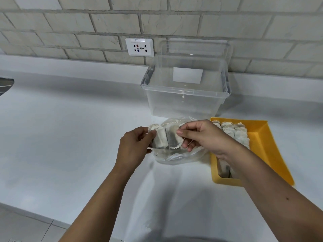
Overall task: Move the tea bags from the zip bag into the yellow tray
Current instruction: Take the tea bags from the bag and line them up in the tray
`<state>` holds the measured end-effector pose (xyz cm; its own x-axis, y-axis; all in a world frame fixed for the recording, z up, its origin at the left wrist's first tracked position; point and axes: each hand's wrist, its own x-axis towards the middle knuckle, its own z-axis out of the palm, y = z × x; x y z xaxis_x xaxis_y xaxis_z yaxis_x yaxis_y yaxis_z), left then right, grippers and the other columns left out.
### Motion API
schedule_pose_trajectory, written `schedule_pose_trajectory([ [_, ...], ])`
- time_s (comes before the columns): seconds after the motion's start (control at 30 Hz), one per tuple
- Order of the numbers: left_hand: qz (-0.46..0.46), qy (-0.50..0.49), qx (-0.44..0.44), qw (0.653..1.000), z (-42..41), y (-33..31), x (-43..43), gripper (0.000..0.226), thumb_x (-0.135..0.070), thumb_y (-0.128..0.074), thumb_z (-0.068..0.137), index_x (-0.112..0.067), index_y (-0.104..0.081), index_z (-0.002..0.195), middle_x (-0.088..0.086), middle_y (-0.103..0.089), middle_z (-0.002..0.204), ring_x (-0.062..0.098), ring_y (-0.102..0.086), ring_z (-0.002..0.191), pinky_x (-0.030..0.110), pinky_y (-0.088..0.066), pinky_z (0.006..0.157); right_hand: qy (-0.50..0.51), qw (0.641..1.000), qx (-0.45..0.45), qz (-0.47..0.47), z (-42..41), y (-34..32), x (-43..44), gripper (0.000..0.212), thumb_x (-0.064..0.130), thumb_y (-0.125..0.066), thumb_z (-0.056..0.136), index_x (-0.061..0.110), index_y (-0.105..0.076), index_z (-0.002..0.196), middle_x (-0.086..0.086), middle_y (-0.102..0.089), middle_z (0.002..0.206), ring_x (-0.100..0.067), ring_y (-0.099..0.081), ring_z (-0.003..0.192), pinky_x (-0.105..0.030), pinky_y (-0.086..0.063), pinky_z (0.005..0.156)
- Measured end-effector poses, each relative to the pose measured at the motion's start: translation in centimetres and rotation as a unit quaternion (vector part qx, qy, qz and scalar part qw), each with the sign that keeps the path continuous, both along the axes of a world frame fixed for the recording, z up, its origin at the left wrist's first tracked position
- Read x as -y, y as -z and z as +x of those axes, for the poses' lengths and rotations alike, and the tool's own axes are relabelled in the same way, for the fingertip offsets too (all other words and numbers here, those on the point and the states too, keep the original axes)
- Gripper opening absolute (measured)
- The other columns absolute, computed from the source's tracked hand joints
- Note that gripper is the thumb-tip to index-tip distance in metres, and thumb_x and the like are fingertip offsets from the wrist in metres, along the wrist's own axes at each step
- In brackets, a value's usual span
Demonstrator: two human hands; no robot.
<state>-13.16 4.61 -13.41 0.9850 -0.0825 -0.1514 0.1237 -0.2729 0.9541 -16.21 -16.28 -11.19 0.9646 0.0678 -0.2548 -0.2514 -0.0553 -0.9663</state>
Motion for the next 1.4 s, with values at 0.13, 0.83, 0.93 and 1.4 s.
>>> schedule_pose_trajectory([
  [0.13,-0.082,0.024,-0.074,0.994,-0.9,-0.6,1.2,0.016,-0.02,-0.063,0.097,-0.01,-0.075,0.094,0.011,-0.066,0.08,0.02,-0.065,0.069,0.034,-0.062,0.066,0.037,0.999,-0.009,-0.019,-0.3,0.0,-0.6,0.009,0.011,-0.072,0.085,0.002,-0.071,0.087,-0.01,-0.061,0.062,-0.016,-0.06,0.051,-0.025,-0.053,0.05],
  [0.83,-0.094,0.098,-0.038,0.99,-4.8,-0.5,10.2,0.026,-0.024,-0.07,0.091,0.002,-0.071,0.094,0.015,-0.069,0.085,0.02,-0.07,0.078,0.028,-0.06,0.064,0.192,0.958,0.028,-0.21,-9.2,-2.1,11.8,0.009,0.007,-0.071,0.086,0.008,-0.063,0.085,-0.009,-0.068,0.064,-0.02,-0.068,0.057,-0.032,-0.057,0.056],
  [0.93,-0.07,0.103,-0.023,0.992,-5.4,-0.1,11.4,0.03,-0.025,-0.071,0.091,0.004,-0.069,0.093,0.023,-0.067,0.091,0.027,-0.069,0.081,0.028,-0.06,0.063,0.162,0.934,-0.014,-0.318,-10.7,-0.6,14.1,0.008,0.007,-0.07,0.087,0.007,-0.062,0.086,-0.013,-0.07,0.071,-0.023,-0.07,0.062,-0.034,-0.06,0.063],
  [1.4,-0.065,0.142,-0.051,0.986,-7.4,0.4,13.2,0.013,-0.019,-0.07,0.091,-0.015,-0.072,0.079,-0.006,-0.067,0.059,0.016,-0.066,0.068,0.044,-0.061,0.082,0.081,0.906,-0.127,-0.396,-10.7,3.9,13.9,0.014,0.01,-0.065,0.09,0.017,-0.055,0.083,-0.009,-0.072,0.071,-0.022,-0.073,0.068,-0.035,-0.059,0.077],
])
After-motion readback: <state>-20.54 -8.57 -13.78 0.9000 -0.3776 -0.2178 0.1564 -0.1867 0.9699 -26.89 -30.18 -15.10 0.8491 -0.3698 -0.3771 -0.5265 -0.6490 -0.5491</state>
